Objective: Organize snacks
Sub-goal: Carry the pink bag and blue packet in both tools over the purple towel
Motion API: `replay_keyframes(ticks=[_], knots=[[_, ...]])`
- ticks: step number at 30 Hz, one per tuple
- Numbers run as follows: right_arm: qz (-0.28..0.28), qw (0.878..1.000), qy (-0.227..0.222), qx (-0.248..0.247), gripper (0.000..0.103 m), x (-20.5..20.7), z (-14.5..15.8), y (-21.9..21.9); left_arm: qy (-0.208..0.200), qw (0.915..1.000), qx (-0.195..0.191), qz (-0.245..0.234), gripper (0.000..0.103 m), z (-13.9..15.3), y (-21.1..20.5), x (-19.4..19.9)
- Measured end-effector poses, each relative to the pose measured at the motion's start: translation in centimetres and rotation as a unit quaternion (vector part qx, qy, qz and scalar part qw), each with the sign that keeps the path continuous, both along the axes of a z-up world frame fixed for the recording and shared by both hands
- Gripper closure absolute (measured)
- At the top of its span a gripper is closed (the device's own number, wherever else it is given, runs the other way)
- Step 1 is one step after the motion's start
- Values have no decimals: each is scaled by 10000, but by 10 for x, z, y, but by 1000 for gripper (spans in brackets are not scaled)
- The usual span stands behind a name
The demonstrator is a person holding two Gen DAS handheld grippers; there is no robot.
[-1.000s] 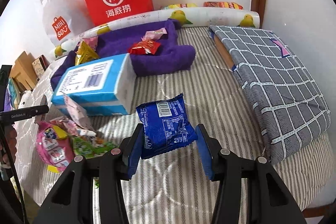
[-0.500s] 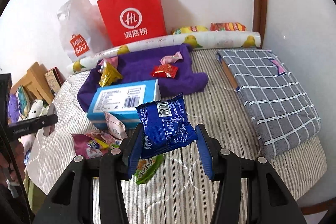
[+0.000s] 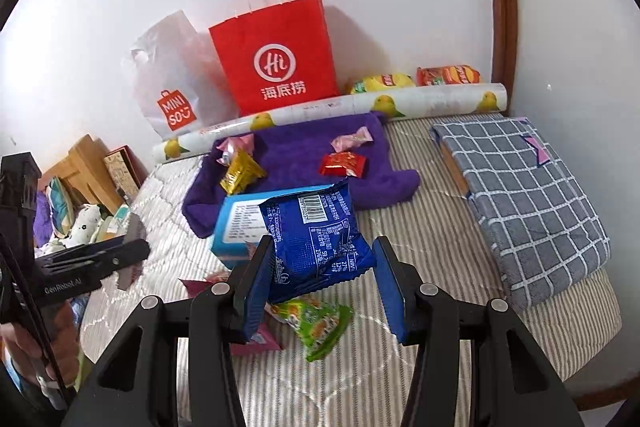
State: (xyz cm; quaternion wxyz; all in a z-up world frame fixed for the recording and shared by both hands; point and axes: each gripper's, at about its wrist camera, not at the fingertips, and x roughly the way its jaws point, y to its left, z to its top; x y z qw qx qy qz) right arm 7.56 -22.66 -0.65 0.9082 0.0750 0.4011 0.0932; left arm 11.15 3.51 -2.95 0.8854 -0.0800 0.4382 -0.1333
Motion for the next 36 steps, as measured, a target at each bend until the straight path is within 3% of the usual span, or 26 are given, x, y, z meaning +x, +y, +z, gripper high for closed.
replay_keyframes(ticks=[15, 28, 36], knots=[[369, 9992, -17, 140, 54, 39, 0, 26, 75, 9999, -72, -88, 48, -1, -3, 39], [291, 9991, 188, 248, 54, 76, -26, 14, 249, 9997, -17, -87, 48, -10, -7, 79], [327, 9994, -30, 94, 54, 106, -16, 10, 230, 9996, 62, -127, 48, -6, -9, 105]])
